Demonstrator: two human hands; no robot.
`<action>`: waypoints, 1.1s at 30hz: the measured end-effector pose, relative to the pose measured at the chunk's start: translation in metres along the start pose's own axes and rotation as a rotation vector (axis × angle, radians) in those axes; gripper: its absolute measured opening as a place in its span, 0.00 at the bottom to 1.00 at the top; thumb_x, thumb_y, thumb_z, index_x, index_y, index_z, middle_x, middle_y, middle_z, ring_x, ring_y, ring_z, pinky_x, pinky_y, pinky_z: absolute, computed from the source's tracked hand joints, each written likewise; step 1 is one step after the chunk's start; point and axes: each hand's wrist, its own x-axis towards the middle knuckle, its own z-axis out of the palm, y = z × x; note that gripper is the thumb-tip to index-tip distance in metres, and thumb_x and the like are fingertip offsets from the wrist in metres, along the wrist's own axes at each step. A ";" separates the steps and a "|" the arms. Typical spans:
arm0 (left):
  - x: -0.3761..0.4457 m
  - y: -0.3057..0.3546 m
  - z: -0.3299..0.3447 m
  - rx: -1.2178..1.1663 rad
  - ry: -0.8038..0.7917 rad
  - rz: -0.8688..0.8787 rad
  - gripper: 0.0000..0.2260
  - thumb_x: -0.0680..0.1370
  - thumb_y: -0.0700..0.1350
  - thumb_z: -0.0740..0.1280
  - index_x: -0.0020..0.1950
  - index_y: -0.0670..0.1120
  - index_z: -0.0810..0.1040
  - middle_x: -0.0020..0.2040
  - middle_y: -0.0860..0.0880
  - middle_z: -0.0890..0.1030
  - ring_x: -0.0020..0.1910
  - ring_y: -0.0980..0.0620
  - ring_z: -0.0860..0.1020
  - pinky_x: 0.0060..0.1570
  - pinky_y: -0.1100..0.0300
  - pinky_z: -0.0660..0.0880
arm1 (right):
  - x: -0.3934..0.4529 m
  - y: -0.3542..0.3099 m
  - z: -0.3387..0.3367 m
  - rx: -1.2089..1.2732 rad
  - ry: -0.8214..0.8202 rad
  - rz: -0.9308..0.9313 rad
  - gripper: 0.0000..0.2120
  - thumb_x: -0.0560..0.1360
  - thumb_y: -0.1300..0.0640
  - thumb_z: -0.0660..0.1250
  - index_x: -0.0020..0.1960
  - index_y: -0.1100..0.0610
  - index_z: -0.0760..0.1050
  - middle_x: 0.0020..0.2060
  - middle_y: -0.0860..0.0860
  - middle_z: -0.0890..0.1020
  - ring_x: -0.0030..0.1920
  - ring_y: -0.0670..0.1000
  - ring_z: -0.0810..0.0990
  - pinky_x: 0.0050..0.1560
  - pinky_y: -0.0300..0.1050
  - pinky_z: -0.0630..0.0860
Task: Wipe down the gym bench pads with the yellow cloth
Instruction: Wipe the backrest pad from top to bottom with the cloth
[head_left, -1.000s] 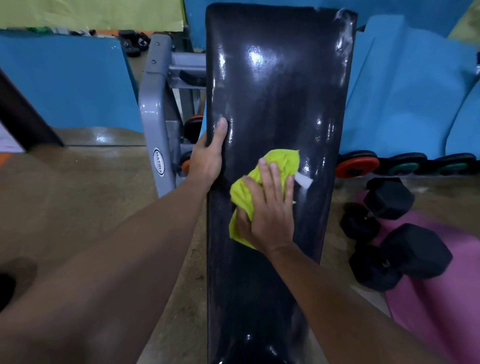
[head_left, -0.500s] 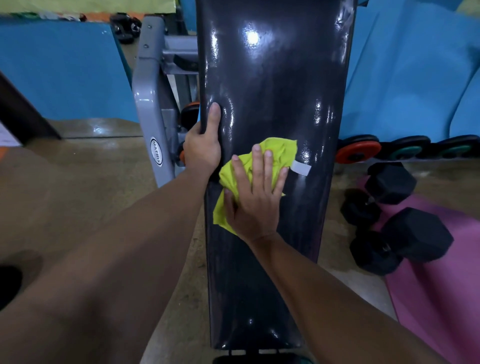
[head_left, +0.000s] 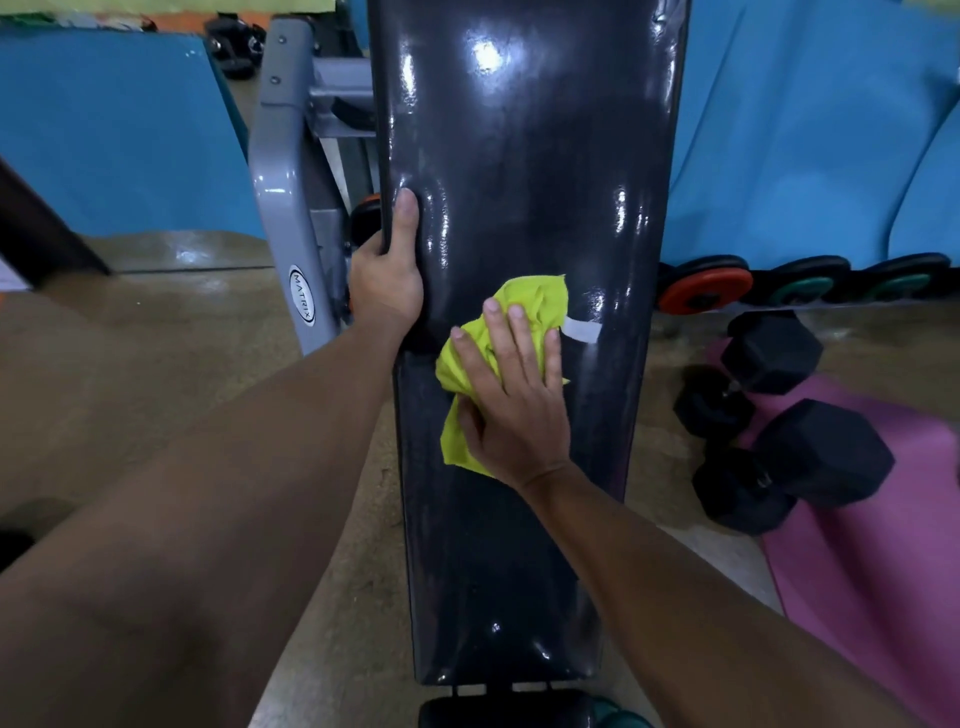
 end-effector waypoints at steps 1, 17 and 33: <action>-0.002 0.001 0.000 -0.001 0.002 -0.002 0.22 0.78 0.70 0.60 0.38 0.55 0.79 0.41 0.59 0.81 0.51 0.53 0.79 0.58 0.58 0.73 | -0.002 0.010 -0.003 -0.009 -0.001 -0.011 0.32 0.75 0.51 0.64 0.79 0.52 0.67 0.81 0.57 0.60 0.82 0.59 0.55 0.80 0.65 0.46; -0.005 0.001 0.003 -0.047 0.029 -0.010 0.21 0.78 0.68 0.61 0.39 0.53 0.79 0.39 0.59 0.81 0.40 0.66 0.77 0.41 0.72 0.70 | 0.005 0.028 -0.009 0.005 0.068 0.132 0.28 0.77 0.50 0.61 0.77 0.51 0.70 0.80 0.58 0.62 0.82 0.60 0.56 0.78 0.71 0.49; -0.003 0.003 0.002 -0.036 0.030 -0.010 0.22 0.79 0.68 0.60 0.41 0.53 0.80 0.40 0.58 0.81 0.41 0.66 0.76 0.48 0.66 0.69 | -0.013 0.038 -0.006 0.004 0.001 0.093 0.27 0.82 0.45 0.55 0.79 0.51 0.65 0.81 0.58 0.58 0.82 0.60 0.52 0.77 0.73 0.50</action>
